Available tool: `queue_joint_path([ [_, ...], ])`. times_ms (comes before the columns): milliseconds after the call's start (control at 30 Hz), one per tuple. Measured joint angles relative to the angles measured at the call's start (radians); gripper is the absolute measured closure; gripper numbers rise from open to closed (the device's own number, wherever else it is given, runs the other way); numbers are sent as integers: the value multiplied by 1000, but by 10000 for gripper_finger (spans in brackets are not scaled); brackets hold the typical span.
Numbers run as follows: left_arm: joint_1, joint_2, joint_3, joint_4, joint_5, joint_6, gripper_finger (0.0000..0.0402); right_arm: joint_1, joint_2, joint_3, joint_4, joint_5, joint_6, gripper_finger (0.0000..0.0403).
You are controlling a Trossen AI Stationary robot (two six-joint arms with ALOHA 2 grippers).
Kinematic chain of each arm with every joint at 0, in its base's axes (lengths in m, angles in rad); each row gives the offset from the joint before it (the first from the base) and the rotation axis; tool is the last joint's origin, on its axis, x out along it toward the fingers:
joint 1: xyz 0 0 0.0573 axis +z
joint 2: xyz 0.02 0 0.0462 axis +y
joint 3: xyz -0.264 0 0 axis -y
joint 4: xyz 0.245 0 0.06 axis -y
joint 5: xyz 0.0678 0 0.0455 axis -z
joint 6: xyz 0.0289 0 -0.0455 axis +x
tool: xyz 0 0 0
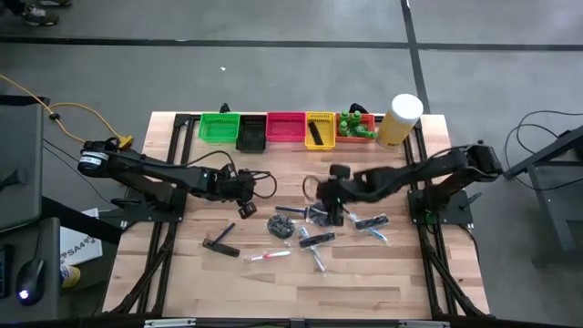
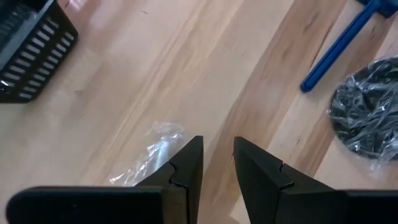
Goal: Pick & Place Travel size toiletries
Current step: Put the black hair comb into the yellow basket
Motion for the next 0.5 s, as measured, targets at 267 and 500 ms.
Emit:
queue_joint_path([
  [267, 2, 1, 0, 11, -23, -3, 311, 172, 66, 0, 48, -1, -23, 230],
  [500, 2, 1, 0, 14, -45, -11, 311, 251, 204, 0, 120, -4, -23, 169],
])
